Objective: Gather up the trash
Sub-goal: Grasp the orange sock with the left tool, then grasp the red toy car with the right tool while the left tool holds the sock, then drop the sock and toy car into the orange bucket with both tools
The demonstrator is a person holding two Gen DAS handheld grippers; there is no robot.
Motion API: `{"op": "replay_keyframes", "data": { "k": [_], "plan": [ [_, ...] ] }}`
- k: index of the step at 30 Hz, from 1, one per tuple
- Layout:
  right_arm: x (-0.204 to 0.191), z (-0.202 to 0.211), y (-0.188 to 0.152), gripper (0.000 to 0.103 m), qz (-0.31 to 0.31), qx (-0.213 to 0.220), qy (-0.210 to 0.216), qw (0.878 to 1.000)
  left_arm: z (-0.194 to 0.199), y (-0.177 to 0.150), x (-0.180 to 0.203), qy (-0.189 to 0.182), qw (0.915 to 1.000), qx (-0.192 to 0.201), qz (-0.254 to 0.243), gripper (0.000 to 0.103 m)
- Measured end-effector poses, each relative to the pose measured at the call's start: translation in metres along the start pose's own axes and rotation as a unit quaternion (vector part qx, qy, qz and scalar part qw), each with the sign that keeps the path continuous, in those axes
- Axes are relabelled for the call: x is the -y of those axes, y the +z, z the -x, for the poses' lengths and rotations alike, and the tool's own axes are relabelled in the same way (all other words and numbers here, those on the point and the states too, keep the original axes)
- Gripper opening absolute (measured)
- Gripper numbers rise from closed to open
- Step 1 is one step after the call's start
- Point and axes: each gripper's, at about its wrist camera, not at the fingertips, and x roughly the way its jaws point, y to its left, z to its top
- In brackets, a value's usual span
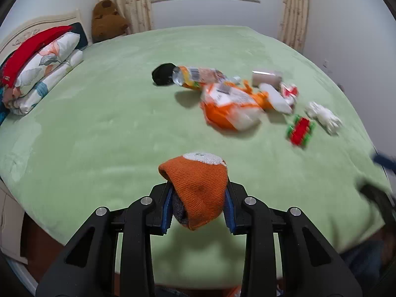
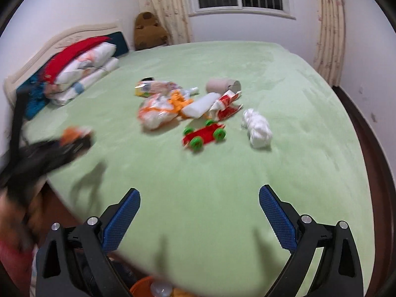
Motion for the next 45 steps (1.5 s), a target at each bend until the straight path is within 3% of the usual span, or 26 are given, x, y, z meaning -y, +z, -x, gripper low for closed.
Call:
{"op": "replay_keyframes", "data": {
  "k": [5,10,14,15,17,19,21,22,28,33,39,45],
  "plan": [
    [-0.002,-0.053,0.031,0.095,-0.009,-0.031,-0.022,0.999,0.010,-0.017,0.003,-0.007,0.9999,-0.003,0.007,0.032],
    [0.009,-0.103,0.058,0.095,-0.098,-0.082,-0.020,0.992,0.014,-0.024,0.010,-0.011,0.9999,-0.006,0.008,0.032],
    [0.006,-0.125,0.073,0.091,-0.137,-0.104,-0.044,0.984,0.016,-0.023,0.014,-0.015,0.9998,-0.006,0.008,0.032],
    [0.003,-0.129,0.075,0.087,-0.137,-0.112,-0.057,0.983,0.016,-0.023,0.015,-0.014,0.9999,-0.005,0.007,0.032],
    [0.001,-0.138,0.075,0.070,-0.138,-0.132,-0.087,0.978,0.017,-0.022,0.015,-0.017,0.9998,-0.005,0.008,0.032],
    [0.002,-0.139,0.073,0.065,-0.146,-0.138,-0.092,0.975,0.018,-0.021,0.016,-0.017,0.9998,-0.004,0.007,0.032],
    [0.001,-0.134,0.072,0.060,-0.140,-0.132,-0.094,0.977,0.019,-0.020,0.017,-0.018,0.9998,-0.003,0.005,0.032],
    [0.002,-0.133,0.071,0.040,-0.141,-0.129,-0.098,0.977,0.019,-0.020,0.017,-0.018,0.9998,-0.003,0.004,0.032],
    [0.012,-0.116,0.069,0.040,-0.149,-0.119,-0.073,0.979,0.018,-0.018,0.018,-0.020,0.9998,-0.006,0.005,0.032],
    [0.010,-0.083,0.071,0.040,-0.122,-0.083,-0.053,0.988,0.024,-0.018,0.023,-0.017,0.9998,-0.002,-0.004,0.032],
    [0.004,-0.013,0.060,0.040,-0.070,-0.029,-0.005,0.997,0.033,-0.017,0.030,-0.018,0.9997,0.002,-0.014,0.032],
    [-0.003,0.043,0.031,0.040,-0.004,0.001,0.010,1.000,0.046,-0.024,0.040,-0.026,0.9992,0.005,-0.030,0.032]
  ]
}}
